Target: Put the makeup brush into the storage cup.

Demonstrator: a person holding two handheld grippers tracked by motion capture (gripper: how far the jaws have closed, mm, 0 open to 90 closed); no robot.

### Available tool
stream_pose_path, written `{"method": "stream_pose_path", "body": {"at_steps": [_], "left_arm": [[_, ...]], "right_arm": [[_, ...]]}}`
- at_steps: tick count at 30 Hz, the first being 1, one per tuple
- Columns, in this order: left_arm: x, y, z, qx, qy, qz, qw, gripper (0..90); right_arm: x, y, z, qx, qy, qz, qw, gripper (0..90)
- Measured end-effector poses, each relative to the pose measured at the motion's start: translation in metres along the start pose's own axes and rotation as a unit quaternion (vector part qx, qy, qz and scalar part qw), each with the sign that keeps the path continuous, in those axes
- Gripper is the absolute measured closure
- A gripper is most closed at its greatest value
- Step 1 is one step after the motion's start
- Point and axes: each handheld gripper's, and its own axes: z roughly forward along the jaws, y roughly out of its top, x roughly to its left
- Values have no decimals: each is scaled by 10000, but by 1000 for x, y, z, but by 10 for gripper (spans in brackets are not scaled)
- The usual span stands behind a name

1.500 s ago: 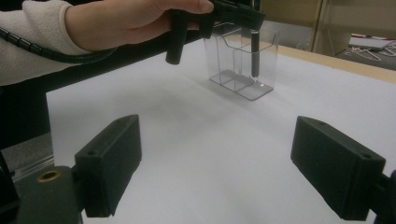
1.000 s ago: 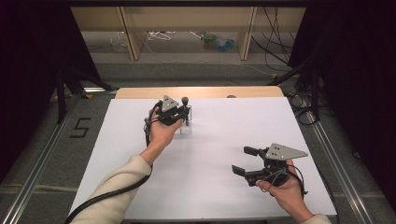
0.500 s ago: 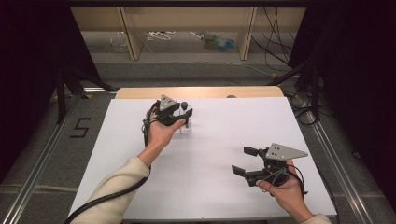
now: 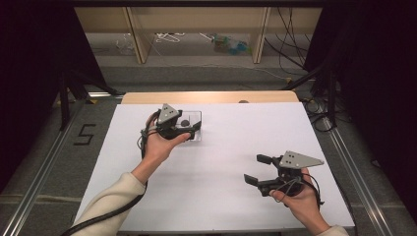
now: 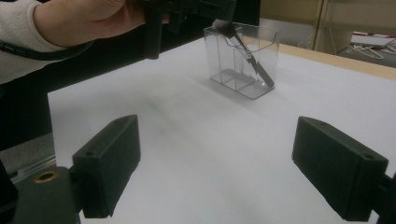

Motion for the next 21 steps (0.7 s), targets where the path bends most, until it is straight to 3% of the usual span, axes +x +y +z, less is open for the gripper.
{"method": "stream_pose_path", "body": {"at_steps": [9,21], "left_arm": [[-8,-1,-20,-175,-218,66,9996,152],[-16,-6,-44,-229,-376,176,9989,156]], "right_arm": [[-1,0,-1,13,-64,-58,10000,161],[-1,0,0,-48,-19,-62,10000,160]]}}
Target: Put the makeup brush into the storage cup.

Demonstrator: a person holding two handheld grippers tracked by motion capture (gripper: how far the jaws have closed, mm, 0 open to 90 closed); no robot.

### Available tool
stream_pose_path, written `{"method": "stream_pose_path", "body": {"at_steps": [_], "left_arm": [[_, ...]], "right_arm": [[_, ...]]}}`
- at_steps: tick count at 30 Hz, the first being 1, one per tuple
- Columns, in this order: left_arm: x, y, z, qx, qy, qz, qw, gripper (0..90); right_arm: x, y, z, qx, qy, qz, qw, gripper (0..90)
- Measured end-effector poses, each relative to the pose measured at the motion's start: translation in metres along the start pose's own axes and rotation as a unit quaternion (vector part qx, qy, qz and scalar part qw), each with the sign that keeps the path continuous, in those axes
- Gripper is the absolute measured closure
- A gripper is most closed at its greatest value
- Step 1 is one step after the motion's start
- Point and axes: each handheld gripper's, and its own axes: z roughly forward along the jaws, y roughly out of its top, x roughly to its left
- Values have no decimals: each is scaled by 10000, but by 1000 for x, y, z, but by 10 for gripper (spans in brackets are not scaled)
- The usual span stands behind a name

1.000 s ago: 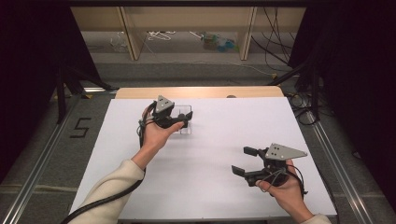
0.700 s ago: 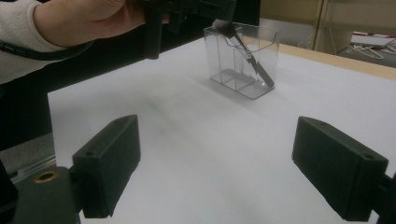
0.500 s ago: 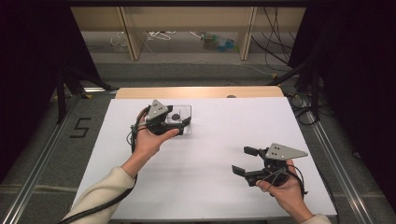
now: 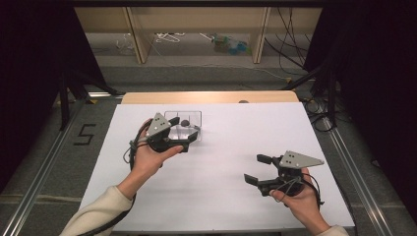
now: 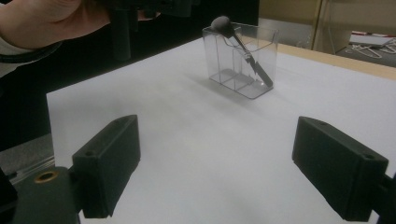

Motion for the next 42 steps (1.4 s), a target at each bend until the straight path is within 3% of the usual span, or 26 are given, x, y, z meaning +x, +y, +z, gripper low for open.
{"method": "stream_pose_path", "body": {"at_steps": [19,37,41,42], "left_arm": [[-6,-13,-35,-186,-26,20,9998,159],[-16,-28,-59,-334,-72,12,9994,159],[-17,-31,-64,-416,-76,-11,9991,159],[-18,-31,-66,-418,-87,7,9991,159]], "right_arm": [[1,0,-1,65,-59,12,10000,160],[2,0,0,54,52,147,9999,160],[2,0,0,39,40,110,9999,160],[1,0,1,-26,2,-7,10000,160]]}}
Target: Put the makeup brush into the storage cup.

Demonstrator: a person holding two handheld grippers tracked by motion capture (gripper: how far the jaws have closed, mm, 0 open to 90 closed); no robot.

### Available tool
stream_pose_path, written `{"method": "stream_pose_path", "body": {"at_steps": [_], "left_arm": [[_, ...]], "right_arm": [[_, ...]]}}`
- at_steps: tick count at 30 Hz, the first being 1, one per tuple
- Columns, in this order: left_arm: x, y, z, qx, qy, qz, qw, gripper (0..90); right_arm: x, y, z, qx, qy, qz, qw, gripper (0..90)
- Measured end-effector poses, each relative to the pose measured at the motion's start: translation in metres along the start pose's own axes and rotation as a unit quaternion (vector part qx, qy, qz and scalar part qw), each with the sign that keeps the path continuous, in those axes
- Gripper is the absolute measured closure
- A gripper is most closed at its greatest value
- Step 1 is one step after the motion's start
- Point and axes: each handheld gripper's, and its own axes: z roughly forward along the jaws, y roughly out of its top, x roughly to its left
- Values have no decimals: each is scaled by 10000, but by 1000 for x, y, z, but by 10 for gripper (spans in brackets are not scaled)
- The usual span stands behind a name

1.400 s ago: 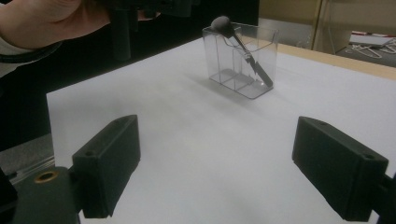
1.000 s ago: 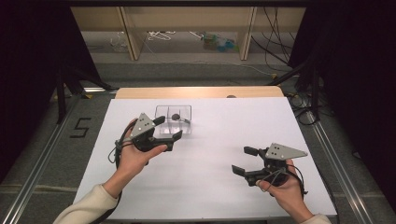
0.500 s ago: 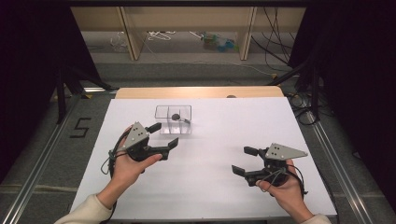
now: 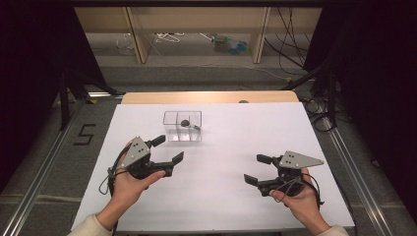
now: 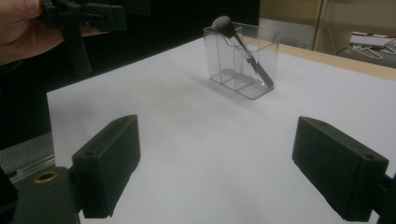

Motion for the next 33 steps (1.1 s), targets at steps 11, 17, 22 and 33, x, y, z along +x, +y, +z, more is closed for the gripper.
{"method": "stream_pose_path", "body": {"at_steps": [11,17,22,33], "left_arm": [[-4,-8,-17,-103,5,-43,9999,158],[-9,-11,-29,-167,16,-83,9998,158],[-8,-16,-38,-138,51,-123,9998,158],[-5,-22,-50,-110,173,-164,9997,158]], "right_arm": [[0,0,0,70,50,48,10000,160],[1,0,1,93,59,69,9999,160],[0,0,0,140,7,50,9999,160],[0,0,0,143,18,38,9999,160]]}}
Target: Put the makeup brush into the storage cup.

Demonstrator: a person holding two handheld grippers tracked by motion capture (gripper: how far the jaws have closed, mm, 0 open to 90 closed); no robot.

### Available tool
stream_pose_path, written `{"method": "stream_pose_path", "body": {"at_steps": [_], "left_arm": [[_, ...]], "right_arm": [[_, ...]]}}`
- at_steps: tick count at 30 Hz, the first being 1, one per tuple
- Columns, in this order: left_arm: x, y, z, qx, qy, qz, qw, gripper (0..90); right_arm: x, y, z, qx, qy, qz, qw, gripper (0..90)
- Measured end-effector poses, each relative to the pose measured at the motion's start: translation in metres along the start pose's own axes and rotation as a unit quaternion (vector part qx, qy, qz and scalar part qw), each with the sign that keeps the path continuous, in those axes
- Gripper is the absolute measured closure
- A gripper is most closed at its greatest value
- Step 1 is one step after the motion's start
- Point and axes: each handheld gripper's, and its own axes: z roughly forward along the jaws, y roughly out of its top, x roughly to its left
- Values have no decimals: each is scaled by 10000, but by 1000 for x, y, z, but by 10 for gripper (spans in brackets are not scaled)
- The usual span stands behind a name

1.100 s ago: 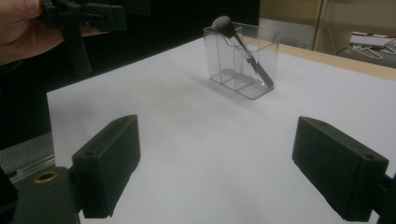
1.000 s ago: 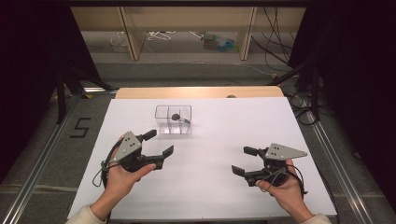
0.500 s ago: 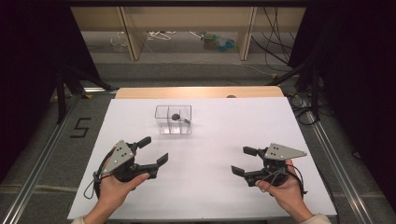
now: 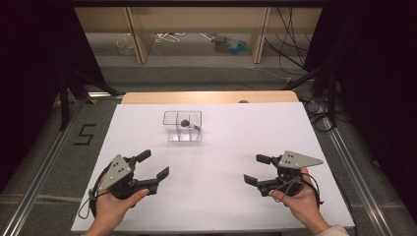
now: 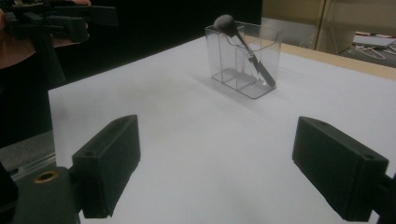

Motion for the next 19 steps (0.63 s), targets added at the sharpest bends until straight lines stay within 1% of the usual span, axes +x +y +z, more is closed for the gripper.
{"method": "stream_pose_path", "body": {"at_steps": [3,5,7,8,9,10,12,13,14,16,17,19], "left_arm": [[1,-1,-1,5,10,0,10000,157],[1,-1,-1,16,0,24,10000,157],[0,-1,-1,17,-9,27,10000,158],[0,-1,-1,17,-19,32,10000,158],[1,-2,0,13,-26,33,10000,158],[1,-2,0,7,-29,17,10000,158],[1,-3,1,22,-35,-9,10000,159],[1,-4,1,34,-43,-2,10000,159],[0,-4,1,37,-61,14,10000,159],[-1,-3,1,51,-69,40,10000,159],[0,-3,1,62,-94,89,9999,159],[-1,-4,2,76,-92,55,9999,159]], "right_arm": [[0,0,0,8,63,45,10000,160],[-1,0,0,15,54,34,10000,160],[-1,-1,0,36,-23,20,10000,160],[-2,-1,0,15,-32,-40,10000,160],[-2,-1,1,16,37,40,10000,160],[-2,-1,0,51,-11,37,10000,160],[-3,-1,1,50,-27,66,10000,160],[-4,-1,1,21,-35,2,10000,160],[-4,-2,3,-12,12,107,9999,160],[-5,-2,2,99,-35,92,9999,160],[-6,-2,3,0,-57,66,10000,160],[-6,-2,2,112,-58,112,9999,160]]}}
